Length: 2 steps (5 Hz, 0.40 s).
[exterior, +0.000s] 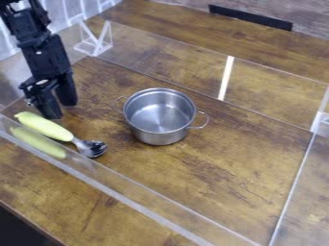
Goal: Move the green spoon to the left
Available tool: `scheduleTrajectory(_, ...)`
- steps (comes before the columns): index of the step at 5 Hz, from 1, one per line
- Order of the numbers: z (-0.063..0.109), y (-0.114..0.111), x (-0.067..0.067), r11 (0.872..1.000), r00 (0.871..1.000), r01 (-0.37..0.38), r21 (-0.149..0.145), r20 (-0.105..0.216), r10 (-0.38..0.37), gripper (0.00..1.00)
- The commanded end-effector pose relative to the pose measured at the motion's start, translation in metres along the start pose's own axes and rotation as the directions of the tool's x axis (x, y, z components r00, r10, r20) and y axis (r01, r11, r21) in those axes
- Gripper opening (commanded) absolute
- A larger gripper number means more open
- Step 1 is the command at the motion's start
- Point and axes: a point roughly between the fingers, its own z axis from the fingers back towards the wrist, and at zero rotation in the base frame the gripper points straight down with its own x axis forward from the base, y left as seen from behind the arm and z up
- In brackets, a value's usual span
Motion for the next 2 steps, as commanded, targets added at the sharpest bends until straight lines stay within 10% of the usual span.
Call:
scheduleTrajectory(1,0.0187,0.0025,0.0003,0.998,1.000,0.002,0.060,-0.015,-0.001,0.00)
scheduleTrajectory(2,0.0165,-0.0030,0.0065,0.999,1.000,0.027,0.030,-0.006,-0.027,0.00)
